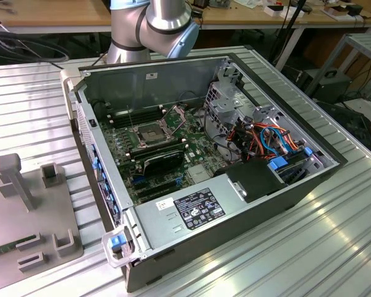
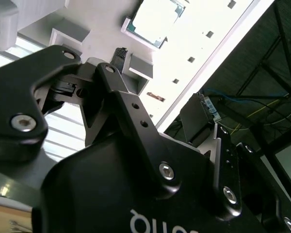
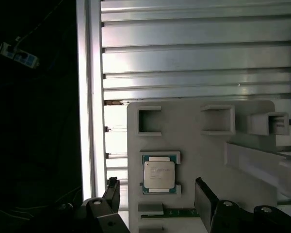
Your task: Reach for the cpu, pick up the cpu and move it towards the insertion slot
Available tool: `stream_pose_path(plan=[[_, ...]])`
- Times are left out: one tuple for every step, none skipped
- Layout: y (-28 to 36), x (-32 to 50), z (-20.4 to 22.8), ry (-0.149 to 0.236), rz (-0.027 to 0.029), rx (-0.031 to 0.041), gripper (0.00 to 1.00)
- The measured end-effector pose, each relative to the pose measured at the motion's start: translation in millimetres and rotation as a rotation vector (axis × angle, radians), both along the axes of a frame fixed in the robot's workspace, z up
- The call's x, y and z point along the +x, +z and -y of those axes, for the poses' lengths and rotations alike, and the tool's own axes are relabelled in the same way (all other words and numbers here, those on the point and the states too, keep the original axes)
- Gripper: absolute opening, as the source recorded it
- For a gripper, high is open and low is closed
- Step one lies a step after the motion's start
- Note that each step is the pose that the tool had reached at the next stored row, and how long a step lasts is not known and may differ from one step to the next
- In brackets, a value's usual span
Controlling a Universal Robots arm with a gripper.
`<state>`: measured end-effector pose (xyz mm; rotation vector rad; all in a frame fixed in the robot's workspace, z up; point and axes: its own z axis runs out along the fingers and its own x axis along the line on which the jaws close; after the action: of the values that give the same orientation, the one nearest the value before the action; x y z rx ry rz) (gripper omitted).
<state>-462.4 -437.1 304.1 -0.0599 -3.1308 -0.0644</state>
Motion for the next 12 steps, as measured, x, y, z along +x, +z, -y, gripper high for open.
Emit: stream_pose_path(plan=[[-1.7,0.0,0.4,0.0,-0.0001,-0.0001,0.72],[-4.3,0.1,1.3,0.0,0.0,0.0,0.72],[-6.0,0.0,1.7,0.0,-0.0001,0.0,0.72],[-7.9,0.0,2.1,0.0,0.0,0.0,0.72],[-9.6,0.0,2.5,-0.002,-0.0001,-0.0001,0.72],[-12.4,0.0,3.8,-0.005,-0.0002,0.0,0.72],[-14.2,0.0,5.6,-0.005,-0.0002,-0.0001,0.72],[-16.5,0.0,8.6,-0.006,-0.0002,-0.0001,0.72],[-18.4,0.0,12.2,-0.006,0.0,-0.0001,0.72],[-22.6,0.4,15.9,0.0,-0.0004,0.0,0.72],[-24.3,0.3,16.1,0.009,-0.0014,0.0,0.72],[-26.1,0.2,16.2,0.022,-0.0026,-0.0001,0.72]])
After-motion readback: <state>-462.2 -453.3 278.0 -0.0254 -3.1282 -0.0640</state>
